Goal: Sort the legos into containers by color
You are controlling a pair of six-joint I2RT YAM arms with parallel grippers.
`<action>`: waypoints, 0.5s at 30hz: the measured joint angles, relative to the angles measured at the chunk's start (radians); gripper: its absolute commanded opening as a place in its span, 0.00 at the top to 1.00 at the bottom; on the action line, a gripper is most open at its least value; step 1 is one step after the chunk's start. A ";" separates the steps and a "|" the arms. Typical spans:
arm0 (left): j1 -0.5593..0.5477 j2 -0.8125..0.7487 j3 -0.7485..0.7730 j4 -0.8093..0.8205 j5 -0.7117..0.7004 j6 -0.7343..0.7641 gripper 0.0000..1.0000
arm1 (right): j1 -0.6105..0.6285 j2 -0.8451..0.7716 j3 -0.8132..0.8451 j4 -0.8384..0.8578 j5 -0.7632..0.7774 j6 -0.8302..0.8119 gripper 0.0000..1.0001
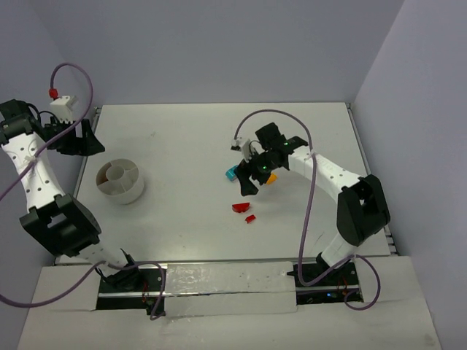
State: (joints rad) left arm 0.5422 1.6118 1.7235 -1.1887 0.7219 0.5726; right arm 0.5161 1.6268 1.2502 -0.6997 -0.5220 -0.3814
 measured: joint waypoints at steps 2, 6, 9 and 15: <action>-0.005 -0.036 -0.029 -0.006 0.030 0.016 0.13 | 0.038 0.000 -0.037 0.001 0.003 -0.032 0.16; -0.038 -0.083 -0.094 -0.012 0.057 0.026 0.13 | 0.087 0.000 -0.096 0.014 0.002 -0.104 0.20; -0.087 -0.111 -0.149 -0.004 0.060 0.023 0.13 | 0.094 0.003 -0.121 0.028 0.008 -0.145 0.24; -0.184 -0.194 -0.257 0.049 0.044 -0.005 0.13 | 0.102 0.056 -0.128 0.098 0.023 -0.197 0.33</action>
State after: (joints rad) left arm 0.3581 1.4183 1.4661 -1.1396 0.7660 0.5675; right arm 0.6183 1.6831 1.1219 -0.6017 -0.4992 -0.5786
